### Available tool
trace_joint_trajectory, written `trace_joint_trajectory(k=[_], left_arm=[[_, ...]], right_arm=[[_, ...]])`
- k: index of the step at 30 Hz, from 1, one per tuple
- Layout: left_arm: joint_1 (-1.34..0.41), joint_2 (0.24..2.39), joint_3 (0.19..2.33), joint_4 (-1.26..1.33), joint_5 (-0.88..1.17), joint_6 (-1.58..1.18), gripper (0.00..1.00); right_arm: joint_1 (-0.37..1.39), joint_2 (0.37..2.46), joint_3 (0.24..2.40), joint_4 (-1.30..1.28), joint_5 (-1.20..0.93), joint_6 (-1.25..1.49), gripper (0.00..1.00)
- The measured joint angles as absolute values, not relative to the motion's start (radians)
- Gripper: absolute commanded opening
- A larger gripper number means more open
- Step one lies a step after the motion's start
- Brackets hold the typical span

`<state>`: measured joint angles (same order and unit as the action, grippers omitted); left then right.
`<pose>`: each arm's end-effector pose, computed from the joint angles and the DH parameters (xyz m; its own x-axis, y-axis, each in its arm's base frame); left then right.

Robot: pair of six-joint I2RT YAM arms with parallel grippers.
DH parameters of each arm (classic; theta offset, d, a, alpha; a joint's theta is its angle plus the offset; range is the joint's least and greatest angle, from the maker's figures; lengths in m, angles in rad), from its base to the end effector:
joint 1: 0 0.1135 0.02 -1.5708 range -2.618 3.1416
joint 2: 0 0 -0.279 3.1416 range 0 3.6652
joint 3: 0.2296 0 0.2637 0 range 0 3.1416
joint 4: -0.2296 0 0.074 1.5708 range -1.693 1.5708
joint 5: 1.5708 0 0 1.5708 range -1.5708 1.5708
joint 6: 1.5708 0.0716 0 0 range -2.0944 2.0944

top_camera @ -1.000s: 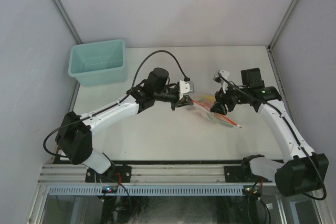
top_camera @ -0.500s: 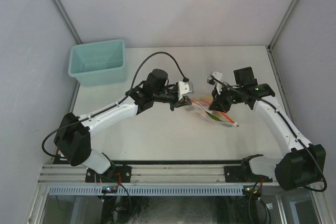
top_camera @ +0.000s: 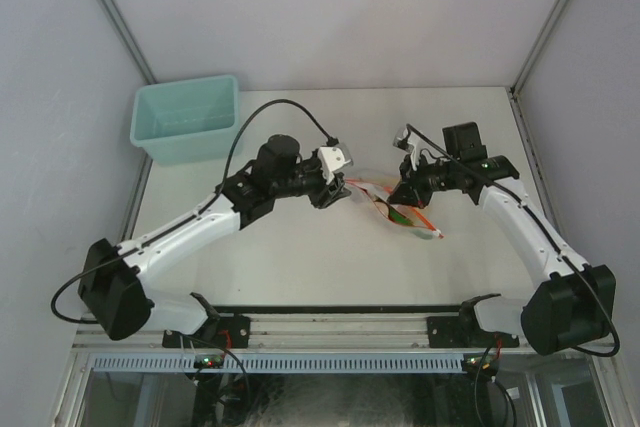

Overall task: Open the zip-top bag and remove the fake food
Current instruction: Open the zipper of the food storage bag at the center of the board.

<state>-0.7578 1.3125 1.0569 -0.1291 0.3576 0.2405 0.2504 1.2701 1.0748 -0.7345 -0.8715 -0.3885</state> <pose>0.2320 -0.2540 0.3234 -0.0552 0.3595 -0.9315 0.9191 0.3828 0.0932 0.2506 0.1207 0.2928 -0.4903 -0.3771 -0.7858 -0.8521 0.3970 0.3412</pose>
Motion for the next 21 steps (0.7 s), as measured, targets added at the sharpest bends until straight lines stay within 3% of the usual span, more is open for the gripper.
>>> trace_joint_trajectory(k=[10,16,21], left_arm=[[-0.756,1.049,0.879,-0.03,0.124,-0.233,0.57],[-0.772,0.949,0.696,0.147,0.016,-0.575,0.47],[-0.835,0.989,0.649,0.223,-0.045,-0.77,0.37]], right_arm=[[0.36,1.38,1.077,-0.604,-0.871,-0.257,0.0],[0.41,1.436,1.088,-0.585,-0.838,-0.221,0.0],[0.444,1.491,1.089,-0.572,-0.818,-0.194,0.0]])
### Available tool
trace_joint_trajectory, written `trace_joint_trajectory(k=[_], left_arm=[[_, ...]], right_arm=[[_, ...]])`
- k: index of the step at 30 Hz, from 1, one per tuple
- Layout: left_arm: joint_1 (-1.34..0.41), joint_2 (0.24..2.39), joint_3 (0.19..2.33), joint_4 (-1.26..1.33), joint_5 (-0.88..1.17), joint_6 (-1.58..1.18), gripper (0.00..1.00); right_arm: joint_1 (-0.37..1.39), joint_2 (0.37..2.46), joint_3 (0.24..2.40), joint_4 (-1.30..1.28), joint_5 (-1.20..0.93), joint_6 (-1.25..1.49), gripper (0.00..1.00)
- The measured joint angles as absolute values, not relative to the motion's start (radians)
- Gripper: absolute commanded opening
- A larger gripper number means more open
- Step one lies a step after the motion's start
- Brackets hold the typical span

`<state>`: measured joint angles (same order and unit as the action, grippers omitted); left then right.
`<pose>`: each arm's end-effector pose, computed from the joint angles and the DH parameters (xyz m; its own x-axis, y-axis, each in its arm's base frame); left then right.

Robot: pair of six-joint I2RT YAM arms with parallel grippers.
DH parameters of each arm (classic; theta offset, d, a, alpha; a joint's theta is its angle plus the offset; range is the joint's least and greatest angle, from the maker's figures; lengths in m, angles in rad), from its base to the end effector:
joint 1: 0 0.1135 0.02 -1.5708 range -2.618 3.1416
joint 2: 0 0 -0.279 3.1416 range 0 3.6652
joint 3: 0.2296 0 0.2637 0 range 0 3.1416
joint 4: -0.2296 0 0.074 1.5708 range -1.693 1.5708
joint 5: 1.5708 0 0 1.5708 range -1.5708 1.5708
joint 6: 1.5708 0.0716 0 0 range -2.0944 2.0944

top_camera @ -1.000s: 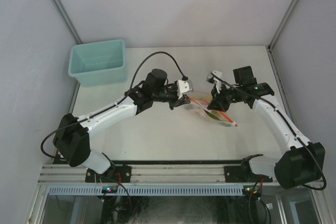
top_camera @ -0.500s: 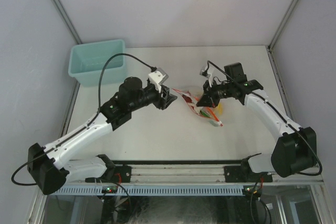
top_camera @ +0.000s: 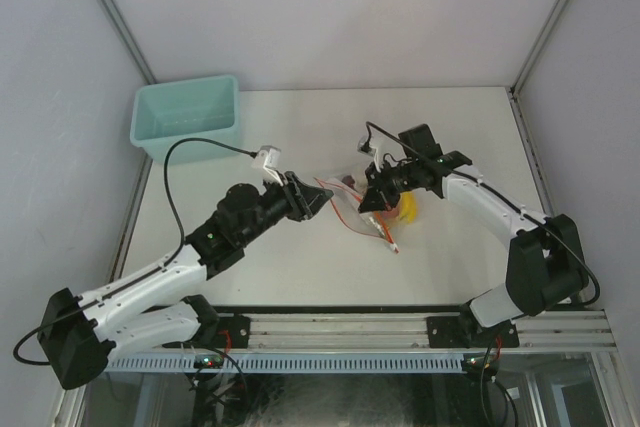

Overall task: Open the zip-top bag and remove the fake food
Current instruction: Open the zipper of the food storage bag at the center of the board.

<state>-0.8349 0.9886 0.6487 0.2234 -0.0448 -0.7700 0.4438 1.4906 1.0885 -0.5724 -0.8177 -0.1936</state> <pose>0.1858 -0.2004 0.3006 -0.5507 -0.4279 -0.7167 0.4559 0.5651 -0.6877 0.2724 0.1874 0.2446 -0.6056 -0.4336 -0.6672 -0.7950 0.3651 0.4843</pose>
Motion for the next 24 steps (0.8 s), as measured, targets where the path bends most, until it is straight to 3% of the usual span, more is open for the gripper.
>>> trace_joint_trajectory(k=[7,24], left_arm=[[-0.862,1.052,0.646,0.269,-0.091,-0.895,0.29],[-0.875,1.054,0.568,0.302,-0.155,-1.036,0.27]], right_arm=[[0.466,1.493,1.09,-0.559,-0.816,-0.183,0.0],[0.466,1.497,1.11,-0.551,-0.821,-0.195,0.0]])
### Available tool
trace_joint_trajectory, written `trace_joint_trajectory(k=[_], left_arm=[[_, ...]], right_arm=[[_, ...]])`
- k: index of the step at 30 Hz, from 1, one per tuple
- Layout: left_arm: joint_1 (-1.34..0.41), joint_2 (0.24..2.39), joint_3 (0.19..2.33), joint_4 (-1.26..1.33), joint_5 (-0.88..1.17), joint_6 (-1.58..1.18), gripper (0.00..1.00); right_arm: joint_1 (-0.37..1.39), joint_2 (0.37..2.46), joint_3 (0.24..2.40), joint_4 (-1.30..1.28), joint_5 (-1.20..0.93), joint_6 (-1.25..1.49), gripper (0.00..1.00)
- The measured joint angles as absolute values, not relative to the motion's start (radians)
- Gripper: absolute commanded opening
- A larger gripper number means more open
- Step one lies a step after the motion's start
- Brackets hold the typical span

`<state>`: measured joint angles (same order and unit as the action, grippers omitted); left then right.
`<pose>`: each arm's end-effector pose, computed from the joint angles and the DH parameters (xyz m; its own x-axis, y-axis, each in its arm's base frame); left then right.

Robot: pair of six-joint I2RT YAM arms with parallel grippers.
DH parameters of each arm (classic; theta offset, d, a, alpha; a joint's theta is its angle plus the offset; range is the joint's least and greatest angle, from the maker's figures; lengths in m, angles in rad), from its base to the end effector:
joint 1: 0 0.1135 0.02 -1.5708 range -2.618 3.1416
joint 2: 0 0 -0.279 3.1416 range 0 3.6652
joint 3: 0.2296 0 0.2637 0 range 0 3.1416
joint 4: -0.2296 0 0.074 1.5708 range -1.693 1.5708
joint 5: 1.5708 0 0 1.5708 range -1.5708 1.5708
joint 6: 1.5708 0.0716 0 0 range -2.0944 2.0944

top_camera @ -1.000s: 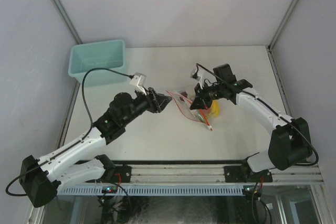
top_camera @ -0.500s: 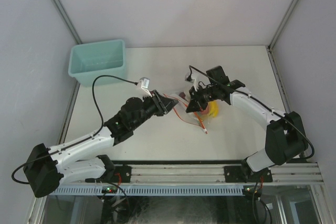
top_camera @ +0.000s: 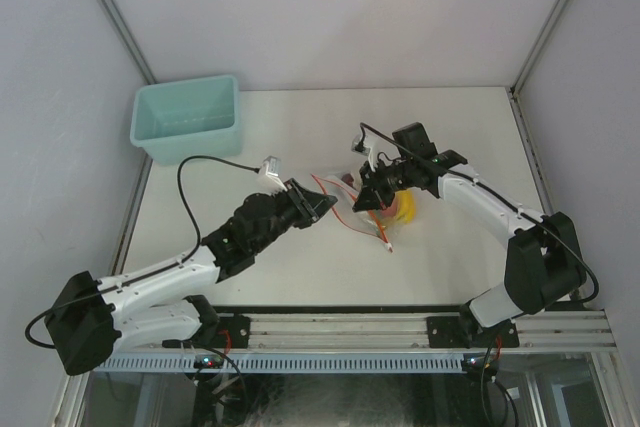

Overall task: Open the zip-top bag and remove the fake food
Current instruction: Open the zipper of the food storage bag at the center of the board.

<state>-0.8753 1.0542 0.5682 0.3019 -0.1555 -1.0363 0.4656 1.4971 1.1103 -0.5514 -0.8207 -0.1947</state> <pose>0.1876 -0.2075 0.2627 -0.6285 -0.5737 -0.5252 0.2357 0.5030 -0.8315 0.2736 0.1961 0.2514 -0.5730 -0.4355 -0.6942 -0.8189 0.3371 0.4645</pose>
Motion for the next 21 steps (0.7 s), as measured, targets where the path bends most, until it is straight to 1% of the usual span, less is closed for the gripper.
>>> trace_joint_trajectory(k=[2,5,10,15,21], left_arm=[[-0.88,1.06,0.568,0.314,-0.155,-1.041,0.27],[-0.881,1.069,0.569,0.323,-0.157,-1.047,0.24],[-0.881,1.071,0.569,0.329,-0.174,-1.047,0.23],[-0.881,1.064,0.569,0.33,-0.182,-1.056,0.18],[-0.881,1.082,0.578,0.335,-0.181,-1.065,0.14]], right_arm=[[0.466,1.497,1.11,-0.553,-0.821,-0.197,0.0],[0.466,1.497,1.11,-0.555,-0.821,-0.201,0.0],[0.466,1.497,1.11,-0.558,-0.819,-0.202,0.0],[0.467,1.494,1.11,-0.558,-0.81,-0.203,0.0],[0.467,1.477,1.108,-0.556,-0.802,-0.203,0.0]])
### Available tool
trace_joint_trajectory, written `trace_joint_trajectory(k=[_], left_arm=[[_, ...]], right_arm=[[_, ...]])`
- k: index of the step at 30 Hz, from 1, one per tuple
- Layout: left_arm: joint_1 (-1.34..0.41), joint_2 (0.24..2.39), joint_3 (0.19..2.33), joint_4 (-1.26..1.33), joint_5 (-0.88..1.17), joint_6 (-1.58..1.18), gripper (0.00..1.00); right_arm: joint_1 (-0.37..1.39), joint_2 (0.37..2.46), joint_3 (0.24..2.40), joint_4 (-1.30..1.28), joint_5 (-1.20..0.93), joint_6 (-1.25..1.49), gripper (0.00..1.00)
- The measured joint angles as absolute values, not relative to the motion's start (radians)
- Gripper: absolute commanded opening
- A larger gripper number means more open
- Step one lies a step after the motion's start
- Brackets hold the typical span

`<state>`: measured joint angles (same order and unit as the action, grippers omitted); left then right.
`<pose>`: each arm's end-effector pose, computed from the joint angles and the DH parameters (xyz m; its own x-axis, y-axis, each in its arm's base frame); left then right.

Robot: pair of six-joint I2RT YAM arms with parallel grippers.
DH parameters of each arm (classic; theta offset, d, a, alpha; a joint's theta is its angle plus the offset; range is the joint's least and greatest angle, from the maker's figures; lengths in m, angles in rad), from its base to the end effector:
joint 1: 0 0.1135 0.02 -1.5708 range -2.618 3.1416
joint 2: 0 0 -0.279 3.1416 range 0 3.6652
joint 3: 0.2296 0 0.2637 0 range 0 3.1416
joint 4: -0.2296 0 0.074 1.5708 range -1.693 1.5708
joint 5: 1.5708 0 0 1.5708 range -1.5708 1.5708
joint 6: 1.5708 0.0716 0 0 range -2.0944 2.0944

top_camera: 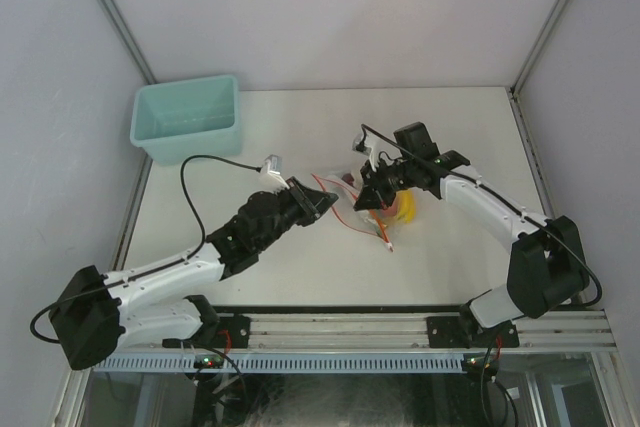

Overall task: Open the zip-top bag and remove the fake food
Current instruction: Open the zipper of the food storage bag at the center of the board, then pick up the fake vegetable from the zipper food storage bag.

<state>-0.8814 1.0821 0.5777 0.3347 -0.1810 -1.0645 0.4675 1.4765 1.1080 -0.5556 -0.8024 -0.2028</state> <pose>0.1913 -0.2119 0.2639 -0.6172 -0.6037 -0.5046 0.2194 0.4838 -0.8472 0.2709 0.1944 0.2560 -0.5569 -0.4379 -0.7058 -0.8291 0.3440 0.4407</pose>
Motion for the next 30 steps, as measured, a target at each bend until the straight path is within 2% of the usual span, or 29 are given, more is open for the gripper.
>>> trace_joint_trajectory(k=[16,30], left_arm=[[-0.874,1.309,0.664,0.244,-0.154,-1.082,0.14],[-0.794,1.472,0.705,0.133,-0.042,-1.088,0.25]], right_arm=[[0.467,1.463,1.108,-0.55,-0.786,-0.205,0.0],[0.469,1.434,1.108,-0.551,-0.822,-0.222,0.0]])
